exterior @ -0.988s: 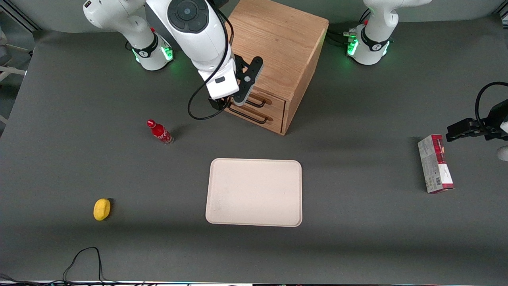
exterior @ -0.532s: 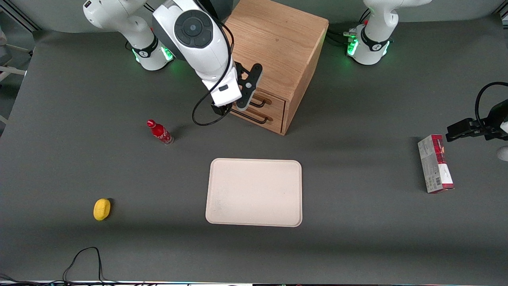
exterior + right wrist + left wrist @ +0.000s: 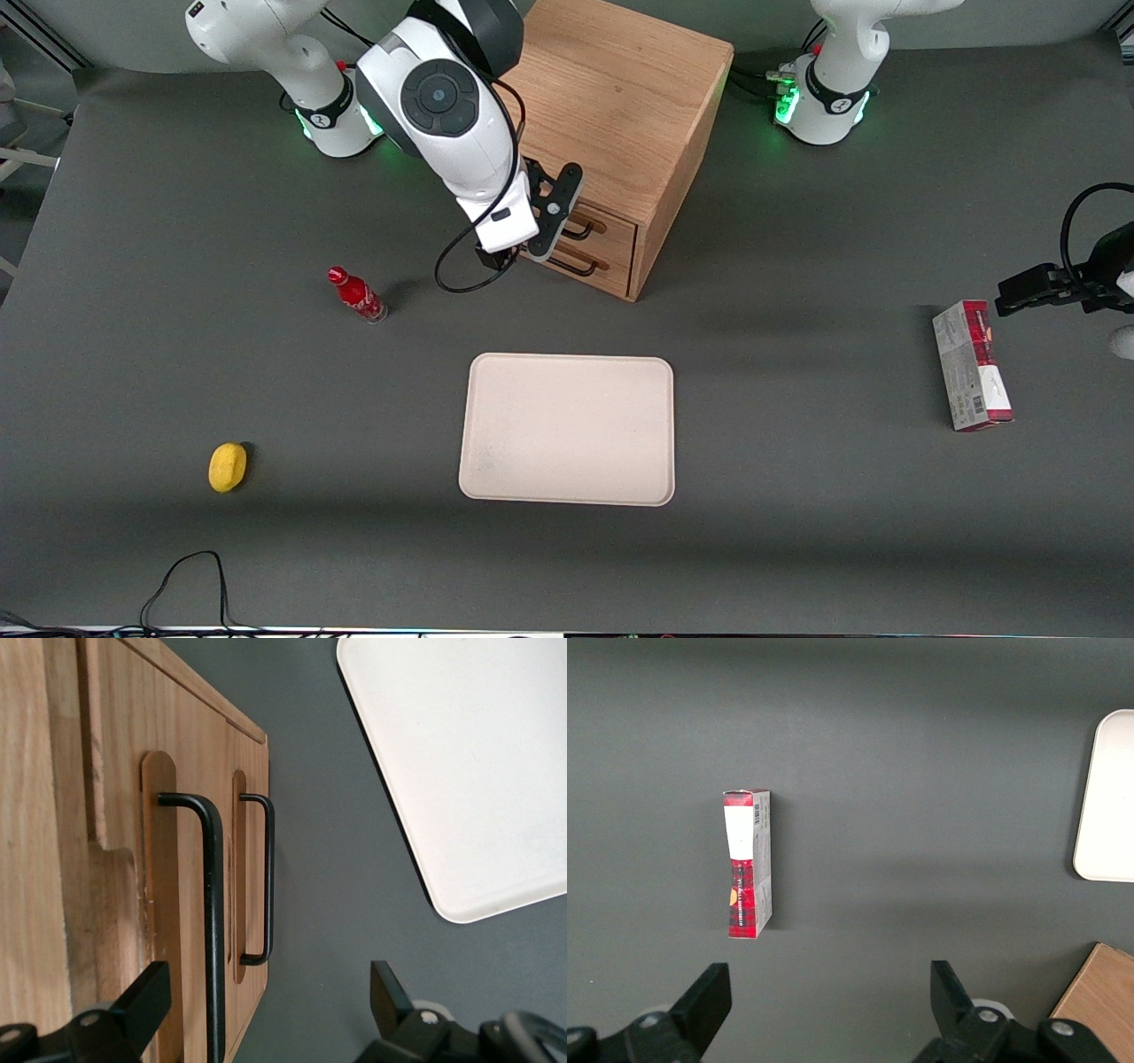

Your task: Open upper drawer

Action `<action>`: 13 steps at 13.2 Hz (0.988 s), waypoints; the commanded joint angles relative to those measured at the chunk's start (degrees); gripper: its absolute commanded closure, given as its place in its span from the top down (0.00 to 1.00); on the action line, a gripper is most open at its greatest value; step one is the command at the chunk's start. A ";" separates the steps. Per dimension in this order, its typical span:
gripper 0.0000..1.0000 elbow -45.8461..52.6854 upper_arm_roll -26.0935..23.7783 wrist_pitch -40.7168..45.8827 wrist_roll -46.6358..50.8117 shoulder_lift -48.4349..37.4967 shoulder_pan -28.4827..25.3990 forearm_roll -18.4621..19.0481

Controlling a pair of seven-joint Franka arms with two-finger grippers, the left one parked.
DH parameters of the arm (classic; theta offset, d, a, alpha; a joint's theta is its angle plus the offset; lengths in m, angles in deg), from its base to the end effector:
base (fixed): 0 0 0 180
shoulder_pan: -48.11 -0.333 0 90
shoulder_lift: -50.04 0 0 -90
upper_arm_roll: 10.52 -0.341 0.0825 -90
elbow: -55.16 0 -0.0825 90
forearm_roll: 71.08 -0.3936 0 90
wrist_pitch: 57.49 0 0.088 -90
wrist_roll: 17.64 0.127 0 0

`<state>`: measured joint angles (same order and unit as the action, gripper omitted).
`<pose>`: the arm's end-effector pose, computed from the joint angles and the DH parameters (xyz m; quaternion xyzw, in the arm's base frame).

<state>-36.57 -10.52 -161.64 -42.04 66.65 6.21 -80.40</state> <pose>0.4765 0.4497 0.4588 -0.8463 -0.5256 0.0479 0.0715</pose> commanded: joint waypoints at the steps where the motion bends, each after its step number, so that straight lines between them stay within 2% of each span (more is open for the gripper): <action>1: 1.00 -4.59 0.62 -3.77 -1.61 -1.93 -0.90 -1.76; 13: 1.00 -6.80 0.71 -8.52 -1.52 0.00 -0.90 -1.67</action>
<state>-42.42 -10.45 -168.80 -42.05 66.70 5.82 -80.40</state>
